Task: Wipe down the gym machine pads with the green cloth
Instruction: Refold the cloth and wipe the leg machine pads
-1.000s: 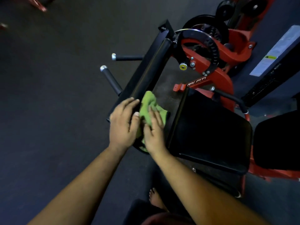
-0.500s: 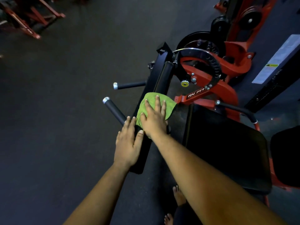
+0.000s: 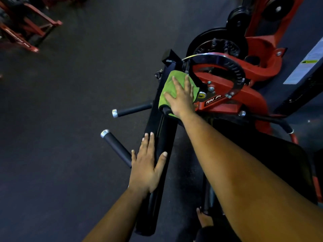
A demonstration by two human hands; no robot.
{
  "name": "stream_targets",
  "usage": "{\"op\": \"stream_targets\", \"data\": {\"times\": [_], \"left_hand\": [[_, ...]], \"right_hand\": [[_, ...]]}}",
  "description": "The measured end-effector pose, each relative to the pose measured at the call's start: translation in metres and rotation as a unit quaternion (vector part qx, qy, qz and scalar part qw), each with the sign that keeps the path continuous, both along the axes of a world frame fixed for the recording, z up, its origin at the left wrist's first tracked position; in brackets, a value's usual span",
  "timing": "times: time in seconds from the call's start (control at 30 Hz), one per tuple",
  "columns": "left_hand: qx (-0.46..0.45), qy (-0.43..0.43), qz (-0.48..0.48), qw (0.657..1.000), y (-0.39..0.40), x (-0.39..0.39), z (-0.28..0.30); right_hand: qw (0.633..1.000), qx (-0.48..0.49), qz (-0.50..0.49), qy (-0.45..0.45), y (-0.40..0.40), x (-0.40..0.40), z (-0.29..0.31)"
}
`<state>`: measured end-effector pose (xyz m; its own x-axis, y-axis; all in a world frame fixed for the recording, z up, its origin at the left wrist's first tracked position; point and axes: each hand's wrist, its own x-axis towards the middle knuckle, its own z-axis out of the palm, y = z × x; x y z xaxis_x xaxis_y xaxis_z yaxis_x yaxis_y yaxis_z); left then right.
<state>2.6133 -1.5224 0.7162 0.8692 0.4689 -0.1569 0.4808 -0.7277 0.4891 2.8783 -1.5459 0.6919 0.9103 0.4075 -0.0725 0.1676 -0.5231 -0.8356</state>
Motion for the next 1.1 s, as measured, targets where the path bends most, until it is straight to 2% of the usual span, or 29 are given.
{"op": "stream_targets", "data": {"times": [0.13, 0.27, 0.37, 0.5, 0.6, 0.7, 0.8, 0.9, 1.0, 1.1], "left_hand": [[0.002, 0.002, -0.009, 1.000, 0.000, 0.001, -0.003], [-0.036, -0.032, 0.000, 0.999, 0.001, 0.000, -0.004], [-0.050, -0.038, -0.004, 0.998, 0.000, -0.001, -0.004], [-0.032, -0.022, -0.015, 0.999, 0.001, -0.001, -0.003], [-0.027, -0.017, -0.017, 0.999, 0.001, 0.000, -0.002], [-0.033, -0.029, -0.008, 0.999, -0.003, -0.003, -0.001], [-0.045, -0.067, 0.016, 0.997, -0.005, -0.006, 0.001], [-0.030, -0.073, 0.008, 0.997, -0.005, -0.005, 0.003], [-0.004, -0.065, -0.030, 0.997, -0.006, -0.003, 0.004], [0.003, -0.042, -0.045, 0.998, -0.004, 0.000, 0.004]], "right_hand": [[0.979, 0.161, -0.045, 0.119, -0.007, -0.013, -0.002], [0.943, 0.262, -0.059, 0.198, -0.038, -0.110, -0.026], [0.953, 0.232, -0.035, 0.190, -0.048, -0.157, -0.035], [0.963, 0.187, -0.082, 0.176, -0.024, -0.094, -0.014], [0.993, 0.072, -0.048, 0.083, -0.009, -0.037, 0.002], [0.998, -0.050, 0.023, -0.011, -0.007, -0.039, 0.010], [0.993, -0.023, 0.074, -0.090, -0.027, -0.093, 0.000], [0.988, 0.037, 0.113, -0.095, -0.048, -0.134, -0.020], [0.988, 0.039, 0.121, -0.090, -0.035, -0.087, -0.016], [0.995, 0.071, 0.057, -0.026, -0.010, -0.018, -0.014]]}}
